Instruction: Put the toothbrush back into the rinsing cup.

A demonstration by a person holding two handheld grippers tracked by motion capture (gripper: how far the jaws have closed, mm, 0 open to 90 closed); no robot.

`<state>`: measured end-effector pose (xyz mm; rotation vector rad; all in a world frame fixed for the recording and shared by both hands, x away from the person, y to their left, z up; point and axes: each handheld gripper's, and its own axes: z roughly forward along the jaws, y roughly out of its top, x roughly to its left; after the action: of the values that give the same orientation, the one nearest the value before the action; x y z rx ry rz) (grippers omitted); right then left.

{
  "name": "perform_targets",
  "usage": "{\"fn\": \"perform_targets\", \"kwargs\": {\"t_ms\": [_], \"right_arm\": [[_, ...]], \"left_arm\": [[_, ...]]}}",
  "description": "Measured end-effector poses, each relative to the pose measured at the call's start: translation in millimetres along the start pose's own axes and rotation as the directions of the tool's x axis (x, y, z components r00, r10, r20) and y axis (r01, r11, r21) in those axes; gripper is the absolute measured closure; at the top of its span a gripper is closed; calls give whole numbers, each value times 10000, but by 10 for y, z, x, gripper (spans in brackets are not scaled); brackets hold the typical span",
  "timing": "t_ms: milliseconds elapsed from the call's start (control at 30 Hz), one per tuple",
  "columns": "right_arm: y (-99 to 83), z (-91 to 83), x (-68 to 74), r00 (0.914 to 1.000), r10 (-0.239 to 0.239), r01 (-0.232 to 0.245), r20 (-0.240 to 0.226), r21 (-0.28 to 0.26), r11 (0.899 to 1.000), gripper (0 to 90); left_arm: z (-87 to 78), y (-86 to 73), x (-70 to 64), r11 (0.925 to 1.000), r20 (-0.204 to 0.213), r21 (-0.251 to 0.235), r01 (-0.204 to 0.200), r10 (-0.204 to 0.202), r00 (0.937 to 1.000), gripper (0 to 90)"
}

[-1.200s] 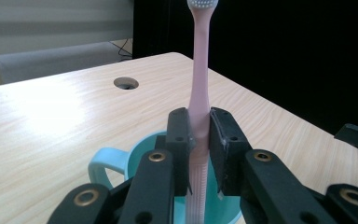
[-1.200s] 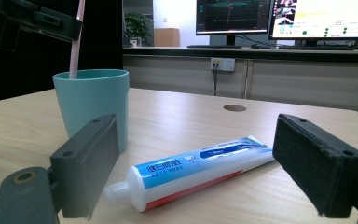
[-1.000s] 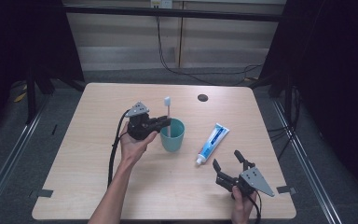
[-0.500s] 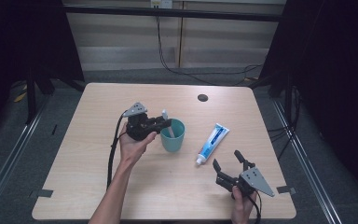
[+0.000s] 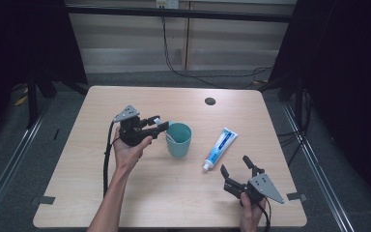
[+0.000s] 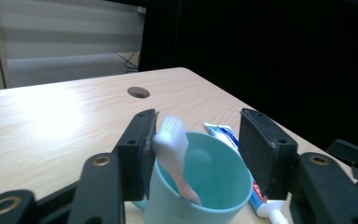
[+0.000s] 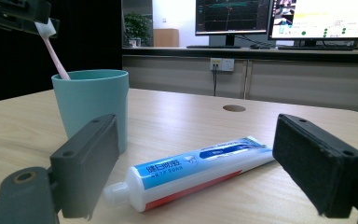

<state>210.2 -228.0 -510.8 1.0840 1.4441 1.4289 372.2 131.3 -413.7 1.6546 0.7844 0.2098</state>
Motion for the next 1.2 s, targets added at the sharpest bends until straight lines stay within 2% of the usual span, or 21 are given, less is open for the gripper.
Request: {"fn": "perform_targets", "kwargs": {"t_ms": [300, 433, 533, 567, 667, 700, 767, 967, 1133, 1200], "right_arm": [[0, 0, 0, 10000, -1, 1, 10, 4, 10000, 138], [0, 1, 0, 10000, 6, -6, 2, -1, 10000, 138], [0, 3, 0, 10000, -11, 11, 5, 2, 10000, 138], [0, 3, 0, 10000, -10, 10, 7, 3, 10000, 138], [0, 0, 1, 10000, 5, -5, 29, 13, 10000, 138], [0, 0, 1, 10000, 4, -4, 28, 12, 10000, 138], [0, 1, 0, 10000, 3, -3, 24, 12, 10000, 138], [0, 0, 0, 10000, 8, -8, 30, 6, 10000, 138], [1, 1, -1, 10000, -2, 2, 30, 9, 10000, 138], [1, 2, -1, 10000, -4, 4, 34, 13, 10000, 138]], "left_arm": [[-183, -80, 75, 9998, -476, -196, -65, 56, 9989, 395], [-262, -119, 120, 9992, -383, -354, 177, -190, 9991, 343], [-304, -136, 117, 9994, -476, -335, 23, -39, 9989, 284], [-328, -148, 113, 9996, -456, -237, -151, 140, 9989, 262], [-378, -206, 105, 9985, -205, -150, -531, 528, 9984, 165], [-394, -232, 112, 9977, -314, -60, -677, 675, 9972, 158], [-426, -274, 130, 9980, -651, 11, -638, 637, 9958, 171], [-553, -381, 171, 9977, -680, -126, -669, 659, 9955, 164], [-655, -478, 172, 9965, -1310, -22, -830, 820, 9880, 157], [-693, -505, 174, 9967, -1390, -18, -811, 801, 9871, 157]]}}
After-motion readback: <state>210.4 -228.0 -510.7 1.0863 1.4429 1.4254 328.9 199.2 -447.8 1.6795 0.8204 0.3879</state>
